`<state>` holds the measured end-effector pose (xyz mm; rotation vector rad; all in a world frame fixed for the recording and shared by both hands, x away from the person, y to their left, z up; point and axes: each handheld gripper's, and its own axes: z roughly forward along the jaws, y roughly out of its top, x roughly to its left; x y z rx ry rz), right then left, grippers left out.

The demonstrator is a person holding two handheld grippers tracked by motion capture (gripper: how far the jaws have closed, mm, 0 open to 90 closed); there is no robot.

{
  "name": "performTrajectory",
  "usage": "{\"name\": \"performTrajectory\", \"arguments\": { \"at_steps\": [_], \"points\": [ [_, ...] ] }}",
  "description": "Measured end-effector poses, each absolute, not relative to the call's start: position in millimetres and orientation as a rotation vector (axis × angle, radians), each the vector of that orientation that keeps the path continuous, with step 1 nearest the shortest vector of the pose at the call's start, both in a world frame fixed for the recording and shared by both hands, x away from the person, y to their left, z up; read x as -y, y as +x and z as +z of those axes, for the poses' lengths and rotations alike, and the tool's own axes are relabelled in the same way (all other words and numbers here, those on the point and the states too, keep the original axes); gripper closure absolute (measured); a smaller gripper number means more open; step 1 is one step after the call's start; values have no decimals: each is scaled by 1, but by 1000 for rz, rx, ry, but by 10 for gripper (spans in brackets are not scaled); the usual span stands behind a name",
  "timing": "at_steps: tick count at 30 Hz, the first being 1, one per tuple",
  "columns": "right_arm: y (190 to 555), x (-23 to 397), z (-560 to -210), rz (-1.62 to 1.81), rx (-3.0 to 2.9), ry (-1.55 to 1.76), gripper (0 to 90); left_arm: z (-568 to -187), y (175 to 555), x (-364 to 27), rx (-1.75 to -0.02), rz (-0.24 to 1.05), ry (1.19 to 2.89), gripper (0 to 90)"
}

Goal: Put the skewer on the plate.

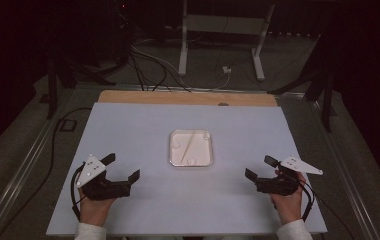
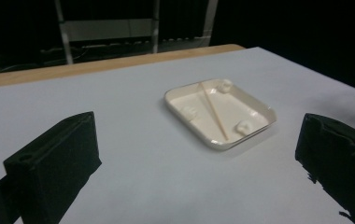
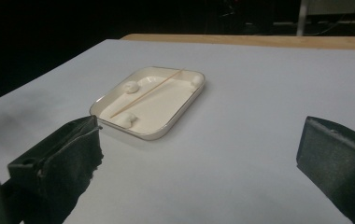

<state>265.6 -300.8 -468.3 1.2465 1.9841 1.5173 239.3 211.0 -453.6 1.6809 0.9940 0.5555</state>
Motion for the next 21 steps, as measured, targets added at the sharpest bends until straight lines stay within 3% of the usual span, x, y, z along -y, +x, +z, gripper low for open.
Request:
{"name": "performTrajectory", "arguments": {
  "at_steps": [21],
  "points": [
    [257,317,-469,1503,-1909,1247,0,-462,224,-236,-1050,620,1610,7]
  ]
}}
